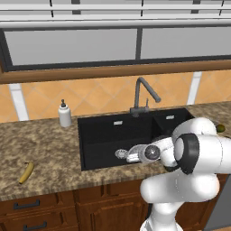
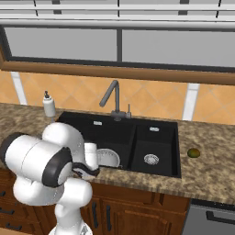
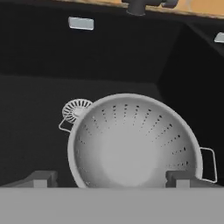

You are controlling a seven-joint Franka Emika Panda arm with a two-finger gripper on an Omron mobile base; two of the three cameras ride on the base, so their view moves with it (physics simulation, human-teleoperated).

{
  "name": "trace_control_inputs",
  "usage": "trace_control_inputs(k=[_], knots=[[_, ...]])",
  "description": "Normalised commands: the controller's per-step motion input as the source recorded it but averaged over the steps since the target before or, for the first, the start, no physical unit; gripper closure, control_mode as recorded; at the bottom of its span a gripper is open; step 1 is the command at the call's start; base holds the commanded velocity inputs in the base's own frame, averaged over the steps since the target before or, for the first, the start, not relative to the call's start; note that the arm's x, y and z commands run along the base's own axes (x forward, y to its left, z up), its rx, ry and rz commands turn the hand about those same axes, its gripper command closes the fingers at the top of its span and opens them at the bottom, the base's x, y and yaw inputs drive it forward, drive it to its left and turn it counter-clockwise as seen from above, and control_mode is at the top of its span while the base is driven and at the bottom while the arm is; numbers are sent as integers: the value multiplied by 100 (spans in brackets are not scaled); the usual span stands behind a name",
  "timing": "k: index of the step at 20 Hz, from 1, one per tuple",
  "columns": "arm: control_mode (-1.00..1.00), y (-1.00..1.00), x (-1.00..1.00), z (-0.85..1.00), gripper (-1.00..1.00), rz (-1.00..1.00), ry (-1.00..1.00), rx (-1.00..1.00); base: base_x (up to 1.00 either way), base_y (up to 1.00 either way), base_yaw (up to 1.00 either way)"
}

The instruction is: Put the colander in the sink, put the banana, mango in the colander, and turn on the sink faucet and pour water over the colander.

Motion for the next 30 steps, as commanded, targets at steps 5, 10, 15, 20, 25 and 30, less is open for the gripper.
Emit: trace_control_inputs(k=[5, 10, 15, 20, 25, 30], knots=[[-100, 0, 0, 100, -100, 15, 0, 0, 0, 0, 0], [-100, 3, -15, 100, -100, 8, 0, 0, 0, 0, 0], [-100, 3, -46, 100, -100, 0, 5, -2, 0, 0, 0], [-100, -27, -50, 100, -100, 0, 2, 14, 0, 0, 0], [-100, -56, -30, 96, -100, -2, -9, 25, 0, 0, 0], [-100, -64, -20, 88, -100, -10, -25, 31, 0, 0, 0]])
